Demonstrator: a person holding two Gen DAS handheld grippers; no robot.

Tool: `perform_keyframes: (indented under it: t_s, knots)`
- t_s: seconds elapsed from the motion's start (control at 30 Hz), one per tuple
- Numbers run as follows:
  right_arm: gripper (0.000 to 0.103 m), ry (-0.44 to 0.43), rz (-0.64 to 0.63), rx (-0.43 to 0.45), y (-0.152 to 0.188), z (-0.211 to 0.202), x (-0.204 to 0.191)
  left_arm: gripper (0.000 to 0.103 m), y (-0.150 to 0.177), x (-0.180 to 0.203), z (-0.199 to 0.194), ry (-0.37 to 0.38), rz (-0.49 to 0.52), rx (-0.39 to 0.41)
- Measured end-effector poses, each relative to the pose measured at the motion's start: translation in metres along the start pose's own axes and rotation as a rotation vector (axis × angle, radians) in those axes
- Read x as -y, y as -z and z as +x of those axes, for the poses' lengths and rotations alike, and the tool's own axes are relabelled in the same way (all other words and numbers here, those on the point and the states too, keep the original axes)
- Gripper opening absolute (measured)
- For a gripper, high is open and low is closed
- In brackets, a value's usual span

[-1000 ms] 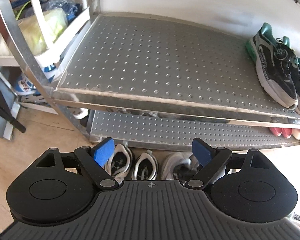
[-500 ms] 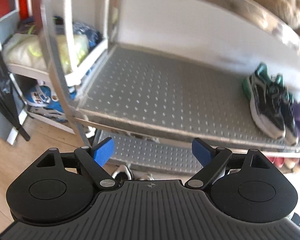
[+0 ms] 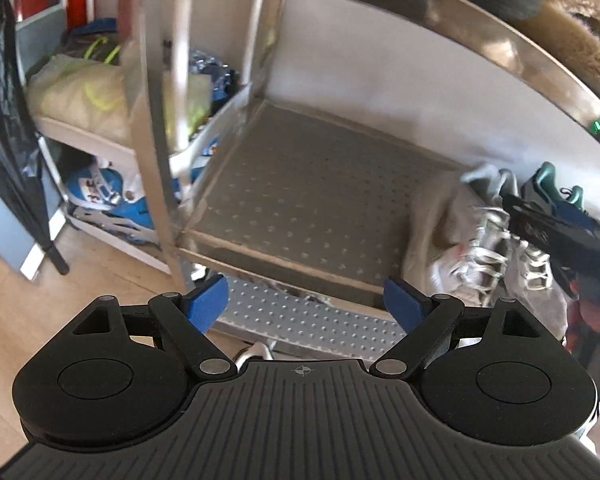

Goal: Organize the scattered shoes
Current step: 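Lift the white sneakers onto the shelf beside the teal sneakers and release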

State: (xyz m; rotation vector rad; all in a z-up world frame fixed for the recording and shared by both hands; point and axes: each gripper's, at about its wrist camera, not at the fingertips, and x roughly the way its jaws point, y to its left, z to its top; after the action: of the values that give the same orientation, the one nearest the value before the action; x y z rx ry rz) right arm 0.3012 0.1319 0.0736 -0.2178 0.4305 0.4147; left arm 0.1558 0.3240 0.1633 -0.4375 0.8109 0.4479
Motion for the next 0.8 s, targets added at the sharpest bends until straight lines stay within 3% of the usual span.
perform_keyframes:
  t_s: [0.13,0.27,0.4,0.63,0.73,0.8]
  knots:
    - [0.09,-0.077,0.055,0.027,0.021,-0.059,0.035,0.089,0.006,0.01,0.001,0.014,0.019,-0.012]
    - [0.09,-0.147,0.092,-0.001,0.049,-0.087,0.062,0.089,0.014,0.021,0.004,0.018,0.048,-0.035]
    - [0.07,-0.196,0.063,-0.044,0.056,-0.065,0.048,0.089,0.017,0.029,0.007,0.023,0.046,-0.045]
    - [0.085,-0.275,0.011,-0.027,0.033,-0.016,0.026,0.089,0.016,0.036,0.019,-0.007,0.059,-0.057]
    - [0.092,-0.269,0.002,-0.02,0.031,-0.014,0.02,0.089,0.016,0.038,0.022,-0.009,0.058,-0.066]
    - [0.092,-0.266,-0.032,-0.081,0.031,0.008,0.012,0.089,0.016,0.04,0.024,-0.008,0.062,-0.071]
